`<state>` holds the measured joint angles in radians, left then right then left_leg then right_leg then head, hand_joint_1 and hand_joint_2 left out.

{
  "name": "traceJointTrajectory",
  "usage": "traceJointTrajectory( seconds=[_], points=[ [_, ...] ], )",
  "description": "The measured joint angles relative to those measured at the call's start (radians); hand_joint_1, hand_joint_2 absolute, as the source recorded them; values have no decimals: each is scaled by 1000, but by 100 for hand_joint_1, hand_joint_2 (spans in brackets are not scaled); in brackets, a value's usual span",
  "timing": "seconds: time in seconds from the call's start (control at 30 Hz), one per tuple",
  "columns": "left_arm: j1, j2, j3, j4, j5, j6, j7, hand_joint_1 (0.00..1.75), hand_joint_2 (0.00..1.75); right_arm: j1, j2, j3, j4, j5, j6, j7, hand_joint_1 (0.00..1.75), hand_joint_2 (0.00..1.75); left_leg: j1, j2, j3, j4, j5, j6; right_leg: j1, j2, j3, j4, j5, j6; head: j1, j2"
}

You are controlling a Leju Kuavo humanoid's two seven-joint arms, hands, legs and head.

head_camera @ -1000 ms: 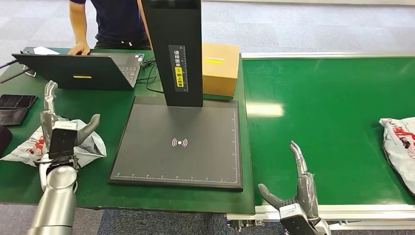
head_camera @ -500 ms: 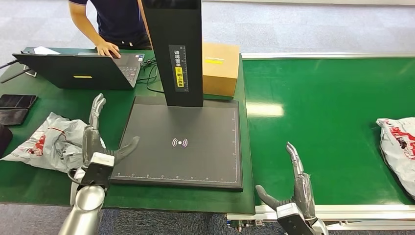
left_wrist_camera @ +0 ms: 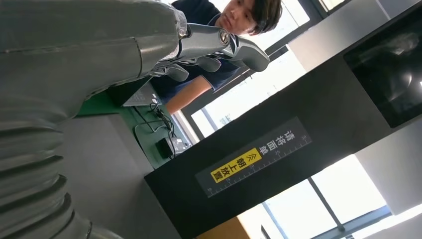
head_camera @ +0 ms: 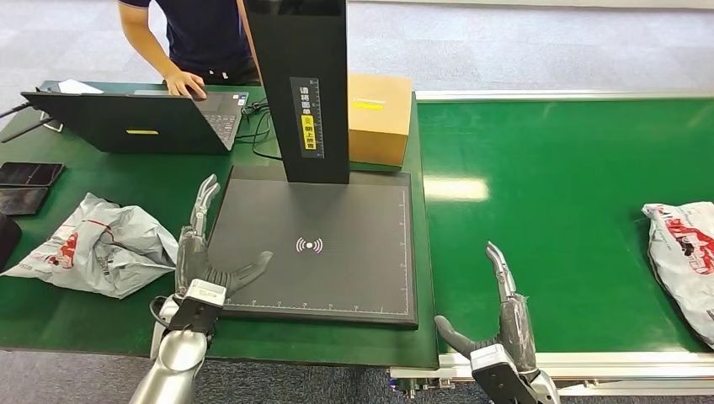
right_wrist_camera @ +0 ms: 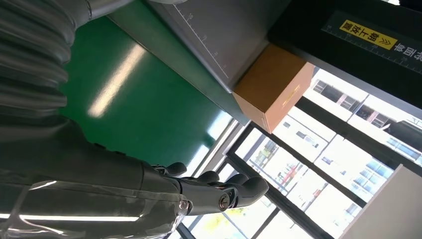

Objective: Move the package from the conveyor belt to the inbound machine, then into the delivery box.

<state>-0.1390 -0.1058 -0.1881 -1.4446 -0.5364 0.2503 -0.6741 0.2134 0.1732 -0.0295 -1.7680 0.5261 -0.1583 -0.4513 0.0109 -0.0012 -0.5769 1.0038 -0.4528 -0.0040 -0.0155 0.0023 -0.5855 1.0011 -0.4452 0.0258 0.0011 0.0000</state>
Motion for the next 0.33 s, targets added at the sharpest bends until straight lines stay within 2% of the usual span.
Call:
traceJointTrajectory(
  seconds=[0.33],
  points=[
    [5, -7, -7, 4, -9, -17, 1, 0, 175, -5, 0, 5, 8, -1, -3, 0, 0, 175, 0, 0, 0, 0, 0, 0, 0, 0, 0, 0, 0, 0, 0, 0]
  ],
)
